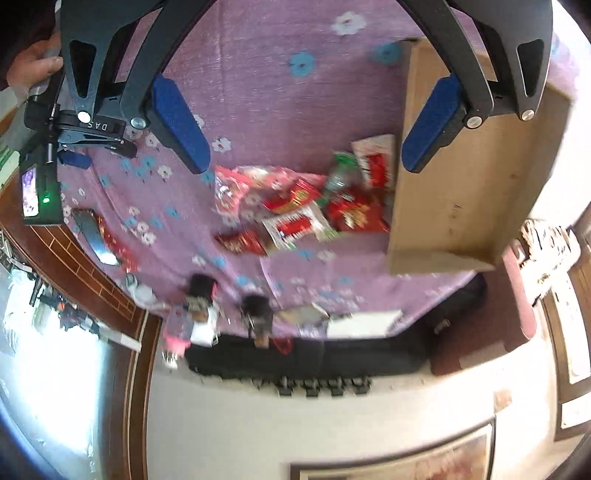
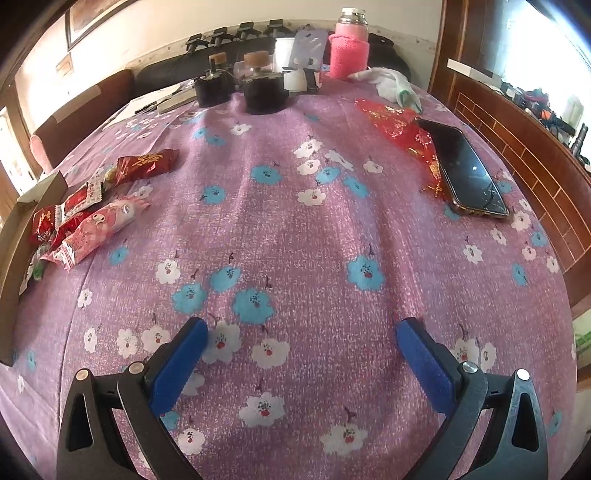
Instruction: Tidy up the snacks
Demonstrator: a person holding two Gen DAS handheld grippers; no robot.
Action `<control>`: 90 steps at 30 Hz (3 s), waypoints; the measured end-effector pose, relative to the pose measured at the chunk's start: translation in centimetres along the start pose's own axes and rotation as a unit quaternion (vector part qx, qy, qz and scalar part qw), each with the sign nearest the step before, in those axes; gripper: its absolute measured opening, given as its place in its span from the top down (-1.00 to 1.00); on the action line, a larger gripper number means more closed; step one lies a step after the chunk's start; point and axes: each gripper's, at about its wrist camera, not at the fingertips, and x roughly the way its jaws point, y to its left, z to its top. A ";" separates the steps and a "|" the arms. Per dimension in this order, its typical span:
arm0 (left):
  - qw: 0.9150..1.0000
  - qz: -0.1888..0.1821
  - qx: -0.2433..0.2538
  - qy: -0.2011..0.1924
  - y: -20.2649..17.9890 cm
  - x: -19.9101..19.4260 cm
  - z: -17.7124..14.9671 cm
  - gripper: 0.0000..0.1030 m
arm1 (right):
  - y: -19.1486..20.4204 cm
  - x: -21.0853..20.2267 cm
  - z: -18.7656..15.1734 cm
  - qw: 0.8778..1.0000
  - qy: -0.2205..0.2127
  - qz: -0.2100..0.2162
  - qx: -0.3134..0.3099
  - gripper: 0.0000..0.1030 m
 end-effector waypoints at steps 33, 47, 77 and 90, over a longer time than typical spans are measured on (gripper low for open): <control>0.995 0.061 -0.020 -0.081 3.0 -6.3 -0.3 -1.00 | 9.5 -11.6 -1.2 0.990 -0.128 -0.020 -0.053 -0.99; 0.991 0.065 -0.070 -0.091 5.4 -6.8 -0.8 -1.00 | 12.1 -14.6 -2.3 0.977 -0.190 -0.060 -0.079 -0.99; 0.996 0.063 -0.040 -0.039 4.0 -3.4 -1.3 -1.00 | 12.1 -11.8 -2.0 0.976 -0.177 -0.085 -0.094 -0.99; 0.997 0.061 -0.036 -0.028 3.9 -2.6 -1.5 -1.00 | 12.1 -11.1 -1.9 0.978 -0.170 -0.084 -0.092 -1.00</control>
